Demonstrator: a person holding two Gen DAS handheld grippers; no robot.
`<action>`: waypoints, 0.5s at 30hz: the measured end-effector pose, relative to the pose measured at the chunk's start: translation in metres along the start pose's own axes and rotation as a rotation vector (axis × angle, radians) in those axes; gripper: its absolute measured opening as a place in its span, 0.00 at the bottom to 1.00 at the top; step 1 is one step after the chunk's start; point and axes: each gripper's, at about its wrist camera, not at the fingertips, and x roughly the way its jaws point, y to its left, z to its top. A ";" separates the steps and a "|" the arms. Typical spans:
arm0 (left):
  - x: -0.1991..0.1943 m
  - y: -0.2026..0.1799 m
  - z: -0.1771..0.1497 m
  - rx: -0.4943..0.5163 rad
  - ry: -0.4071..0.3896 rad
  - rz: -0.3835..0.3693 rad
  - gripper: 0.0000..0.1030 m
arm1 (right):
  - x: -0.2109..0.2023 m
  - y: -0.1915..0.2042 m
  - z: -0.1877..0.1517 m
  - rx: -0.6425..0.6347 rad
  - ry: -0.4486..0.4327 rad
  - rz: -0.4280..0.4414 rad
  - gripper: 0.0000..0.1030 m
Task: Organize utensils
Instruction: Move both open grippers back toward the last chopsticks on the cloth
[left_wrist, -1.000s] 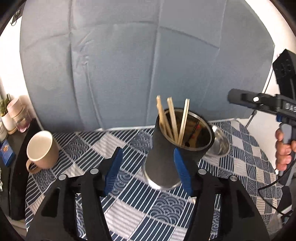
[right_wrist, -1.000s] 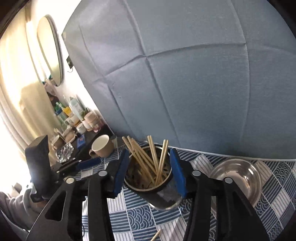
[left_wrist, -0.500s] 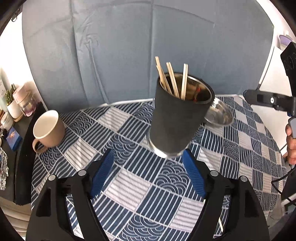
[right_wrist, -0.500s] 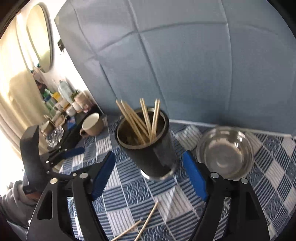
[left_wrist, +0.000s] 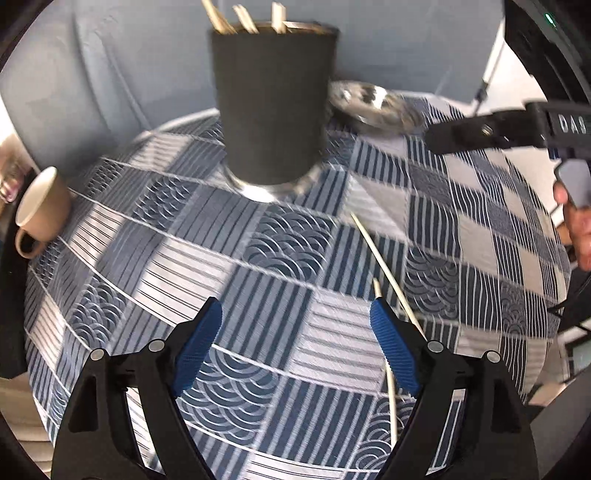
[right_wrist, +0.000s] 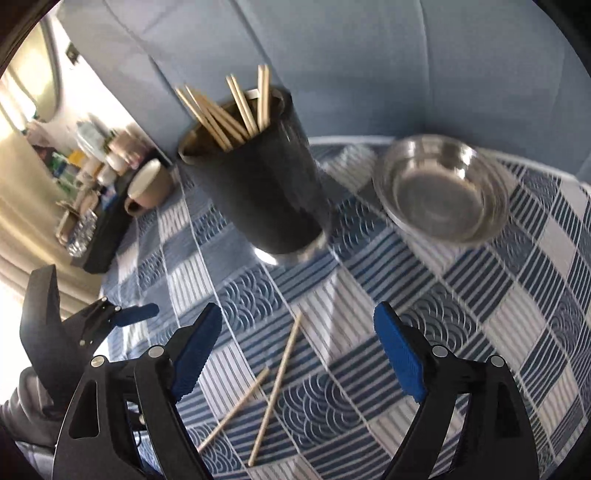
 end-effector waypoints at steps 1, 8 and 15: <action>0.003 -0.005 -0.003 0.010 0.010 -0.003 0.79 | 0.004 0.000 -0.003 0.001 0.019 -0.006 0.78; 0.016 -0.026 -0.013 0.046 0.057 -0.031 0.79 | 0.029 -0.003 -0.018 0.011 0.127 -0.076 0.77; 0.027 -0.039 -0.021 0.088 0.092 -0.039 0.79 | 0.054 -0.001 -0.025 0.006 0.225 -0.106 0.77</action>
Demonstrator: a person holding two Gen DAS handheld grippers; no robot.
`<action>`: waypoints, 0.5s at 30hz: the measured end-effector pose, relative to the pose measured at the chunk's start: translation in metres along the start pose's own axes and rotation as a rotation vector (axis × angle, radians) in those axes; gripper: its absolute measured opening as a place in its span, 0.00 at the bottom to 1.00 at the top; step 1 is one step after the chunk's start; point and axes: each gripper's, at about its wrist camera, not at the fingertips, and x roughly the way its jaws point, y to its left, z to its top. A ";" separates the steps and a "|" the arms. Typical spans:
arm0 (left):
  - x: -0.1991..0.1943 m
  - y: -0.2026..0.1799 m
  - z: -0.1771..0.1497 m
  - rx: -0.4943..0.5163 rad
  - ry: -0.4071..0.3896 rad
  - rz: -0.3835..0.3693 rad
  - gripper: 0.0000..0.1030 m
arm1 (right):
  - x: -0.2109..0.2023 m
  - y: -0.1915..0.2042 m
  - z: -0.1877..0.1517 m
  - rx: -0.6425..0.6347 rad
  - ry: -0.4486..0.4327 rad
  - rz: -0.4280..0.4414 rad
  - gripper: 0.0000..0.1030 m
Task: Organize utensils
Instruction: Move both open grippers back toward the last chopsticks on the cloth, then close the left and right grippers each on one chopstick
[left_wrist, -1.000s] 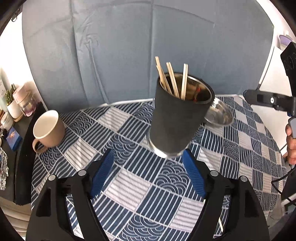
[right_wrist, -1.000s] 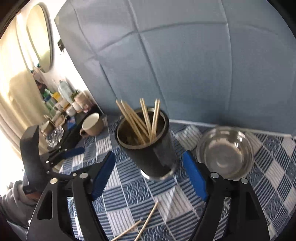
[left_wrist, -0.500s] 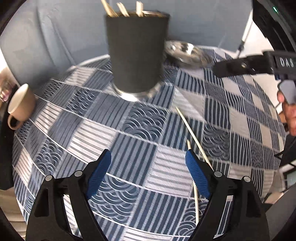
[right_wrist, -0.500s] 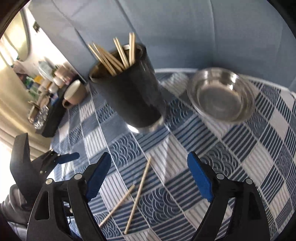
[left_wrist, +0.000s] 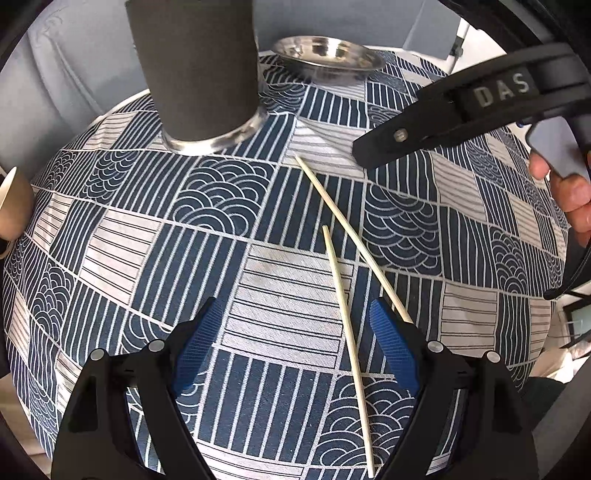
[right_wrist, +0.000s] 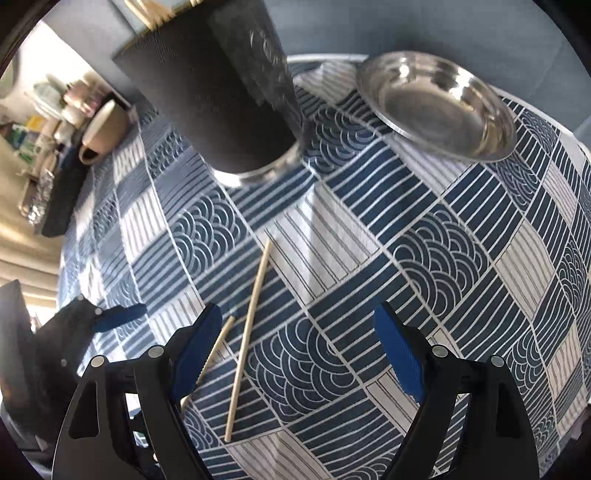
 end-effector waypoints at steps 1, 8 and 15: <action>0.002 -0.001 0.000 0.007 0.006 0.002 0.79 | 0.002 0.002 0.000 -0.007 0.006 -0.001 0.77; 0.009 -0.002 -0.002 0.007 0.027 0.018 0.75 | 0.019 0.025 0.010 -0.059 0.062 -0.059 0.75; 0.009 0.006 -0.005 -0.008 0.050 0.009 0.63 | 0.031 0.032 0.021 -0.039 0.119 -0.058 0.70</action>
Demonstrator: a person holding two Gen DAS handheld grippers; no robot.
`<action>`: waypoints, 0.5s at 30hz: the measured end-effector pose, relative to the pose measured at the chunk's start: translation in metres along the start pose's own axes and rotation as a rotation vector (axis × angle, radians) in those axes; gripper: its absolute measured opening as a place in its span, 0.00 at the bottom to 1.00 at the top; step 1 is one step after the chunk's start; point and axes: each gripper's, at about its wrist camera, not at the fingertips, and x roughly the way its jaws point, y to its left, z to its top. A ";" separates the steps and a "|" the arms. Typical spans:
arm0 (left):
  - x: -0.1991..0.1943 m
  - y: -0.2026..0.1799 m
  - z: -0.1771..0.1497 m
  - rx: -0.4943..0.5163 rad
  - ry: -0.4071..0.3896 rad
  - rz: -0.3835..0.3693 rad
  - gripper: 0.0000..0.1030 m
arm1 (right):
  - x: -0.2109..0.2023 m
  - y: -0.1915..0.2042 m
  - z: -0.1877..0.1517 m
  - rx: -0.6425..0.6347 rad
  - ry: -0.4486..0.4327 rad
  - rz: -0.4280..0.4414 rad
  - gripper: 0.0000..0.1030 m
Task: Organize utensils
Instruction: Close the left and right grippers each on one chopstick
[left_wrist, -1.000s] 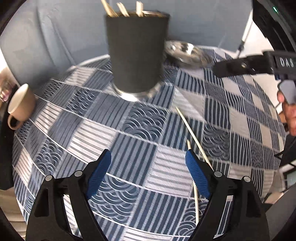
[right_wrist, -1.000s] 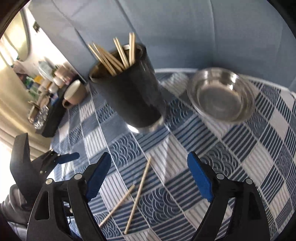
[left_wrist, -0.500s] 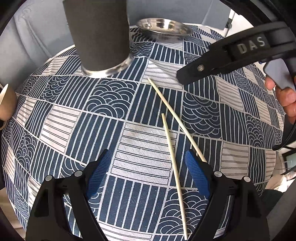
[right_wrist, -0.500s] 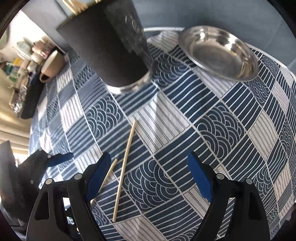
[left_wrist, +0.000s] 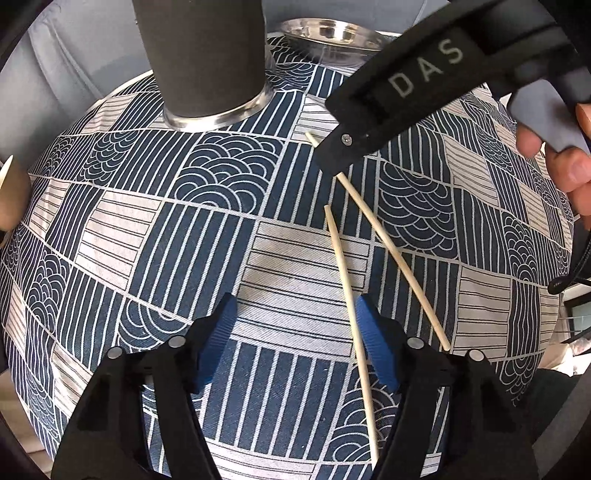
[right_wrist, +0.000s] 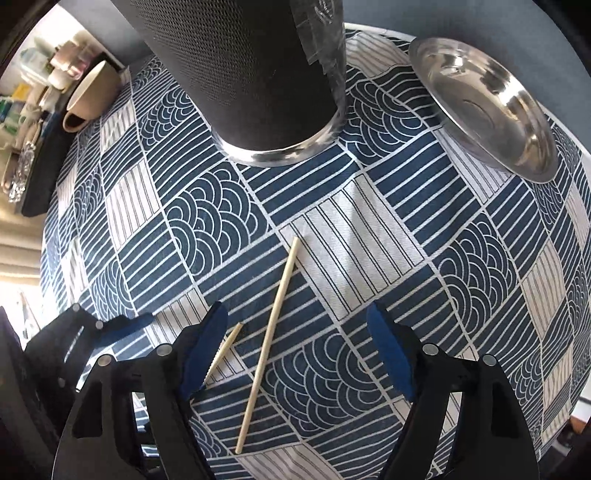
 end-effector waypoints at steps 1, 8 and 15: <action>0.000 0.001 0.000 -0.002 0.001 0.000 0.61 | 0.002 0.002 0.001 -0.004 0.006 -0.001 0.70; -0.006 0.014 -0.001 -0.033 0.019 0.002 0.47 | 0.026 0.019 0.009 -0.011 0.095 0.002 0.61; -0.011 0.043 -0.005 -0.149 0.064 -0.064 0.19 | 0.030 0.032 0.004 -0.092 0.085 -0.039 0.61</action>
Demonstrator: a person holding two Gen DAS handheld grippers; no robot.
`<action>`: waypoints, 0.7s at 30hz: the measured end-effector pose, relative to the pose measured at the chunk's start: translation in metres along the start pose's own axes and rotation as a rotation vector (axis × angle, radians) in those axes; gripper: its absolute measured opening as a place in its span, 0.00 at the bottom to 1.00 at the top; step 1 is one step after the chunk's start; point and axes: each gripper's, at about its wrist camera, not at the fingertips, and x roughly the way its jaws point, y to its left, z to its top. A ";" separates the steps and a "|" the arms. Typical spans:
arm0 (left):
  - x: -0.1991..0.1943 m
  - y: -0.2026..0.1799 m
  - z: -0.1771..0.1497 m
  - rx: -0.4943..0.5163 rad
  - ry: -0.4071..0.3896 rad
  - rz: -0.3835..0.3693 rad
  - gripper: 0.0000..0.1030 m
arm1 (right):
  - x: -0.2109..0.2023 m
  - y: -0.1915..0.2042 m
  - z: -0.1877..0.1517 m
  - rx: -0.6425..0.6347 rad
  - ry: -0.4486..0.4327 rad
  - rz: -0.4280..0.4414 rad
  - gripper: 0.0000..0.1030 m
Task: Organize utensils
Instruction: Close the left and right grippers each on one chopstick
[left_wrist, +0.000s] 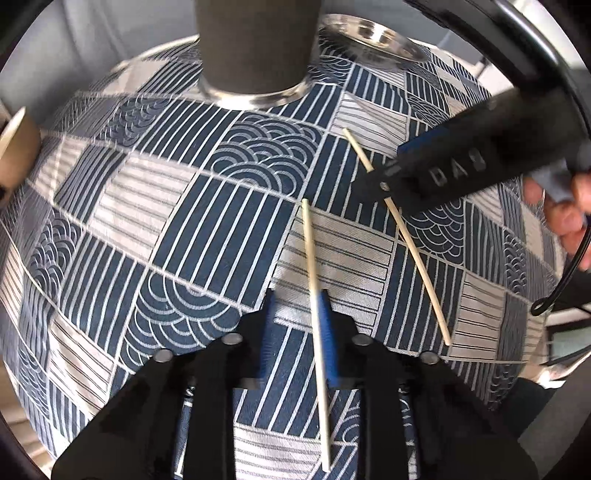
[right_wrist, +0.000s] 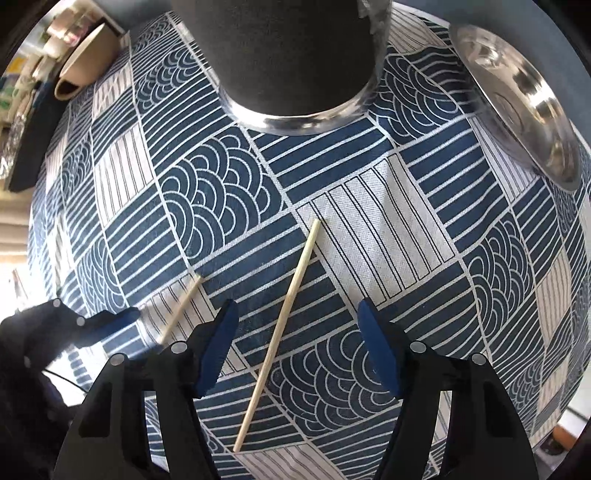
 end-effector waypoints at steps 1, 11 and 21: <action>-0.001 0.005 0.000 -0.017 0.007 -0.012 0.17 | 0.001 0.003 -0.001 -0.019 0.001 -0.011 0.59; -0.008 0.007 -0.013 -0.052 0.098 -0.034 0.06 | 0.000 0.017 -0.006 -0.112 0.001 -0.073 0.37; -0.018 0.027 -0.028 -0.118 0.155 -0.060 0.02 | -0.011 -0.016 -0.015 -0.091 0.037 0.004 0.06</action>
